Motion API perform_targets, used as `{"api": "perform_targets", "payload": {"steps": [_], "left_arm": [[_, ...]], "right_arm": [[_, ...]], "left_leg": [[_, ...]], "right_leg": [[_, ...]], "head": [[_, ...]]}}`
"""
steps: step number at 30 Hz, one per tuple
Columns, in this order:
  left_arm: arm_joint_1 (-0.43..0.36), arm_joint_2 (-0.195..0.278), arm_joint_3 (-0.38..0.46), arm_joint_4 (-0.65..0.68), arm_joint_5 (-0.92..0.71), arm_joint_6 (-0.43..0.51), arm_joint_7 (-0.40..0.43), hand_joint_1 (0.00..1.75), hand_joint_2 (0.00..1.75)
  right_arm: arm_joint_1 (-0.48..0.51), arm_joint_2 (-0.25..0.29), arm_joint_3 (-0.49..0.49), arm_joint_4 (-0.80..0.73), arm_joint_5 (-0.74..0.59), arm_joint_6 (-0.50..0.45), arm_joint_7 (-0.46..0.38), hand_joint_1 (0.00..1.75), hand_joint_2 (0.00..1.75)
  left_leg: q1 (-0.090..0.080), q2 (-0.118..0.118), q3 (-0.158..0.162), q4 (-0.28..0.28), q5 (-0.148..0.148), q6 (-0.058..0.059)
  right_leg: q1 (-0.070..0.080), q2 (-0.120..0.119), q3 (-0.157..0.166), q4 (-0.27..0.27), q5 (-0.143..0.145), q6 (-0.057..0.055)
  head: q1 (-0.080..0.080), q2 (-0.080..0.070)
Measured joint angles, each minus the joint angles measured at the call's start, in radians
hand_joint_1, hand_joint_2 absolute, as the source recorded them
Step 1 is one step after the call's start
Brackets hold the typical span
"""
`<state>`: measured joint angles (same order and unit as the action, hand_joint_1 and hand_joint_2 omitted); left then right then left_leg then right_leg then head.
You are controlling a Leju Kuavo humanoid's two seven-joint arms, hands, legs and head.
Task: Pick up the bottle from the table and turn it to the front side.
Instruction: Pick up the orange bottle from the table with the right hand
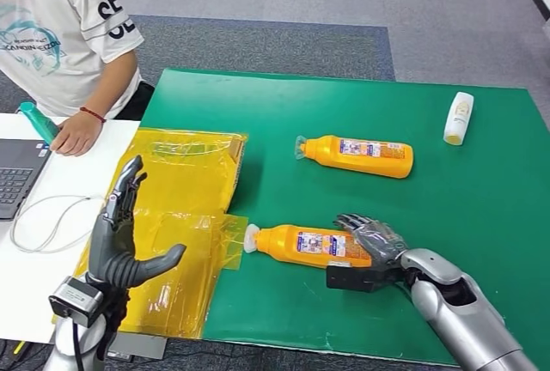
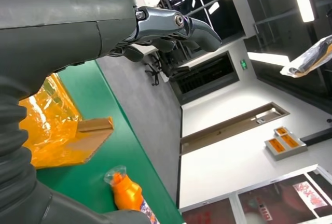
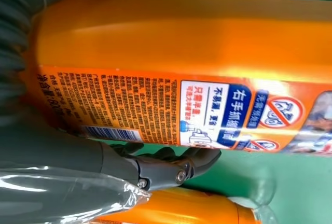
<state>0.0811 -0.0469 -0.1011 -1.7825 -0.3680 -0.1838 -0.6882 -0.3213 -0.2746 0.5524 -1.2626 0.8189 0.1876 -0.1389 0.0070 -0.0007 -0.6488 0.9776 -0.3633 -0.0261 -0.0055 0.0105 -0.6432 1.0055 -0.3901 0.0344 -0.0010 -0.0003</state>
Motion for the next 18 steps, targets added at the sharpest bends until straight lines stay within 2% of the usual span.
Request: {"api": "perform_targets", "payload": {"steps": [1,2,4,18], "left_arm": [[-0.002,0.000,0.000,0.001,0.002,-0.001,0.000,0.00,1.75],[-0.003,0.001,0.000,0.002,0.003,-0.001,0.000,0.00,1.75],[-0.007,0.002,0.000,0.004,0.006,-0.002,0.000,0.00,1.75],[-0.019,0.009,0.000,0.009,0.006,-0.005,0.000,0.00,1.75]], "right_arm": [[-0.005,-0.001,0.005,0.004,-0.001,0.002,0.000,1.34,1.75],[-0.009,-0.002,0.009,0.008,-0.002,0.003,0.000,1.67,1.75],[-0.017,-0.004,0.018,0.014,-0.006,0.004,0.000,1.75,1.75],[-0.035,-0.005,0.045,0.038,-0.030,-0.009,0.000,1.75,1.75]], "left_leg": [[0.000,0.000,0.000,0.000,0.000,0.000],[0.000,0.000,0.000,0.000,0.000,0.000],[0.000,0.000,0.001,0.000,0.000,0.000],[0.000,0.000,0.004,0.000,0.000,0.000]], "right_leg": [[0.000,0.000,0.000,0.000,0.000,0.000],[0.000,0.000,0.000,0.000,0.000,0.000],[0.000,0.000,0.001,0.000,0.000,0.000],[0.000,0.000,0.004,0.000,0.001,0.000]], "head": [[0.000,0.000],[0.000,0.000],[0.000,0.000],[0.000,0.000]]}}
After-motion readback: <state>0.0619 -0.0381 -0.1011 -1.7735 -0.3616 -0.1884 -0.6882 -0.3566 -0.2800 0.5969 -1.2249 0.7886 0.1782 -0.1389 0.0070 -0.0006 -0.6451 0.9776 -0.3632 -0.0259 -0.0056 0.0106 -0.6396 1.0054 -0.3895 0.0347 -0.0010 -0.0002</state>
